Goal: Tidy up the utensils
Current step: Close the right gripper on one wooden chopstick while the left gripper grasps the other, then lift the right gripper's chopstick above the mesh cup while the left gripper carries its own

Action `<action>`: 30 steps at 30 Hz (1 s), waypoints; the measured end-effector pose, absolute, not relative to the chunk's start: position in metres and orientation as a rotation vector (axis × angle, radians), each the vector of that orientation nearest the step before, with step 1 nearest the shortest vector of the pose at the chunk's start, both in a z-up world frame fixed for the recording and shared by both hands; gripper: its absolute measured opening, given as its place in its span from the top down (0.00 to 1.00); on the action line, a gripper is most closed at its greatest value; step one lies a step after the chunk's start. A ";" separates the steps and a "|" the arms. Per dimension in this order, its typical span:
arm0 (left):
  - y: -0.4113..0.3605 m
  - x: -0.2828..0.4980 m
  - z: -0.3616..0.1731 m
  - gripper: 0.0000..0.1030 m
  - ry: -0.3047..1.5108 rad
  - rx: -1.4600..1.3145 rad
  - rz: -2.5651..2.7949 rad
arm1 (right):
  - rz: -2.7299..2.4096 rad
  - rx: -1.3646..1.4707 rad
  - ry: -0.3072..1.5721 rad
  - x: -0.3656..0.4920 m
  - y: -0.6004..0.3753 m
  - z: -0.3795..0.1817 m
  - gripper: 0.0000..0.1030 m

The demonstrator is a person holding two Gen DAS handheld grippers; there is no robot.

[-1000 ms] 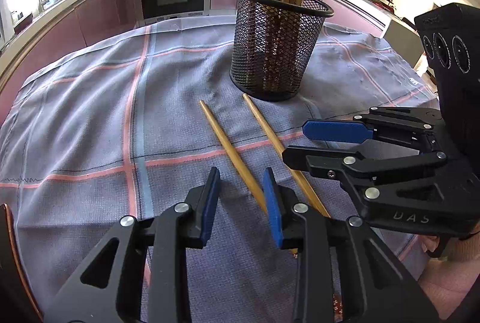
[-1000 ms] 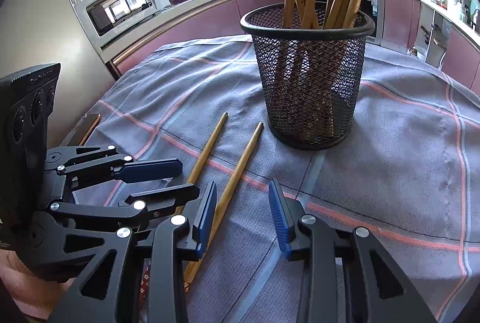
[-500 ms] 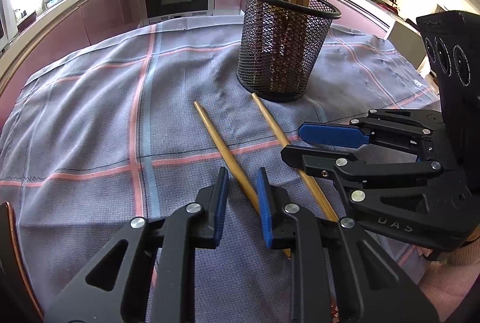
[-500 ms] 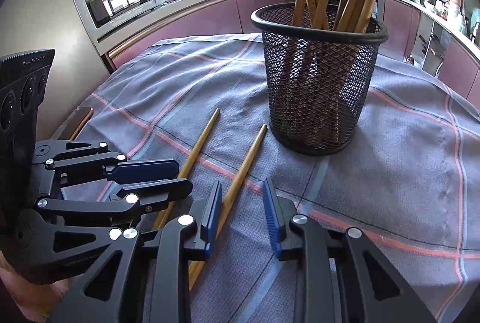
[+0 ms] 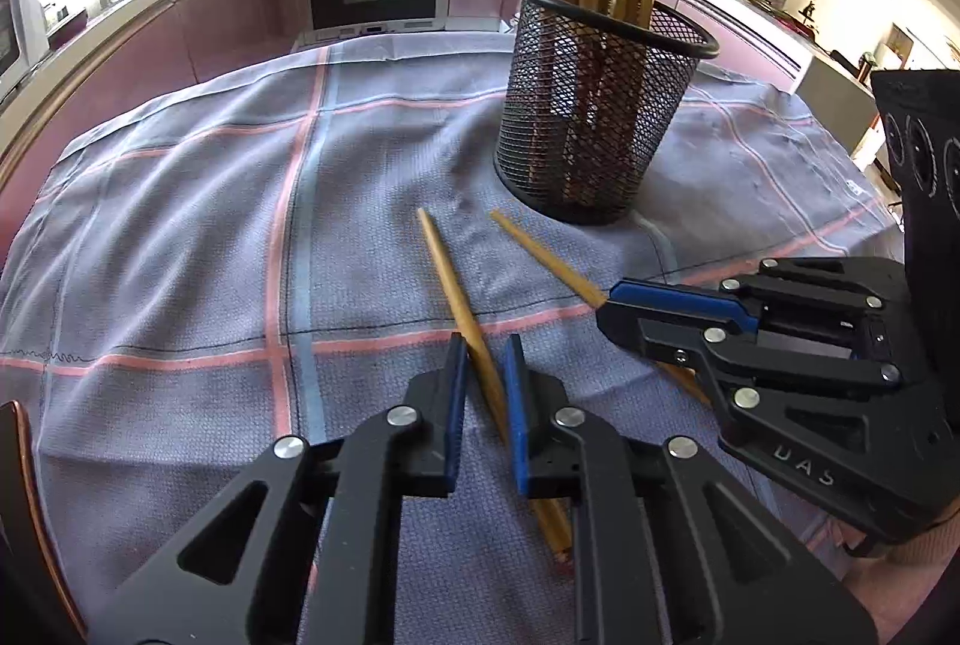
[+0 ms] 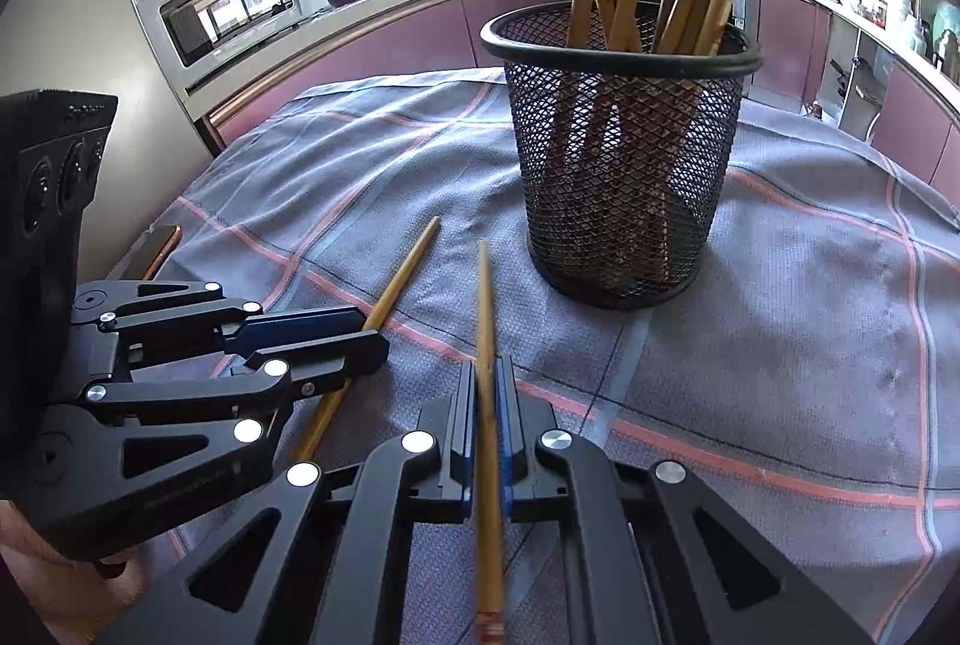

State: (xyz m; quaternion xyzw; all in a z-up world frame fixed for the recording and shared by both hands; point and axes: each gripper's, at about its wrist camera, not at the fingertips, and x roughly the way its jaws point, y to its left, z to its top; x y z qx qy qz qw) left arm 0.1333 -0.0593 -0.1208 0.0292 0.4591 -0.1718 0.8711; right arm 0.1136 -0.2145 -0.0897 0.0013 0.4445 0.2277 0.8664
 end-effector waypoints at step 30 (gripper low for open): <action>-0.028 0.106 -0.058 0.93 0.844 -0.117 -0.474 | 0.557 0.147 0.724 0.083 -0.259 -0.026 0.95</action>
